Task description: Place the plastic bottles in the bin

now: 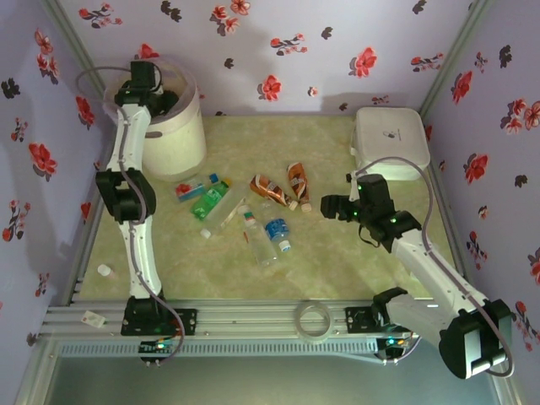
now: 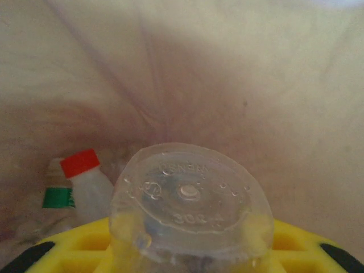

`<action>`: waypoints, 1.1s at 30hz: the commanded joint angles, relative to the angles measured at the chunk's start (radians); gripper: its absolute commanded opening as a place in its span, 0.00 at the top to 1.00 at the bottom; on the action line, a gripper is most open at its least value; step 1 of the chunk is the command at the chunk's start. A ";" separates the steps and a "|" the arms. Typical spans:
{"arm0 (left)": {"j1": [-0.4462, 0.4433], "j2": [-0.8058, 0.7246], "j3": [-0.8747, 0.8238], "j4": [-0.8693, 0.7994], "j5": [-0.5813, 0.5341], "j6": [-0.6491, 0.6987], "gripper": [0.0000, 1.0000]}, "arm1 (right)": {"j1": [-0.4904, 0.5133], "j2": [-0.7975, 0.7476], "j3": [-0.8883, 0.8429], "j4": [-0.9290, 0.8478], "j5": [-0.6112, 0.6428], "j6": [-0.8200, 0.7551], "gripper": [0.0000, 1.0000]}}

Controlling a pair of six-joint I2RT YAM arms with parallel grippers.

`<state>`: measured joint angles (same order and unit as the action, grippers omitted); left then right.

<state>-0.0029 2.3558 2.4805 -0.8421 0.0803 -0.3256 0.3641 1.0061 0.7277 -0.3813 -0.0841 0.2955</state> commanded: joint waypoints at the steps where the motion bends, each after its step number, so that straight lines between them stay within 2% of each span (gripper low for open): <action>1: -0.006 0.025 0.005 -0.015 0.015 0.028 0.74 | -0.006 0.002 -0.018 -0.002 0.024 -0.015 0.13; 4: -0.010 0.036 -0.003 -0.016 0.019 0.026 0.64 | -0.007 0.006 -0.020 -0.004 0.027 -0.015 0.13; 11: -0.011 0.007 -0.013 -0.002 0.022 0.025 0.22 | -0.007 0.020 -0.019 -0.012 0.032 -0.019 0.13; 15: -0.010 -0.021 -0.014 0.004 0.027 0.026 0.09 | -0.007 0.032 -0.015 -0.014 0.032 -0.018 0.13; 23: -0.004 -0.133 -0.010 0.032 0.024 0.030 0.04 | -0.002 0.073 0.029 -0.073 0.067 -0.029 0.13; 28: 0.018 -0.258 -0.013 0.067 -0.016 0.034 0.03 | 0.048 0.127 0.078 -0.099 0.124 -0.016 0.17; 33: 0.026 -0.422 -0.087 0.117 -0.043 0.060 0.03 | 0.121 0.252 0.156 -0.093 0.153 -0.008 0.25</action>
<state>0.0154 2.0354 2.4332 -0.7757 0.0669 -0.2996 0.4549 1.2037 0.8276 -0.4633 0.0242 0.2878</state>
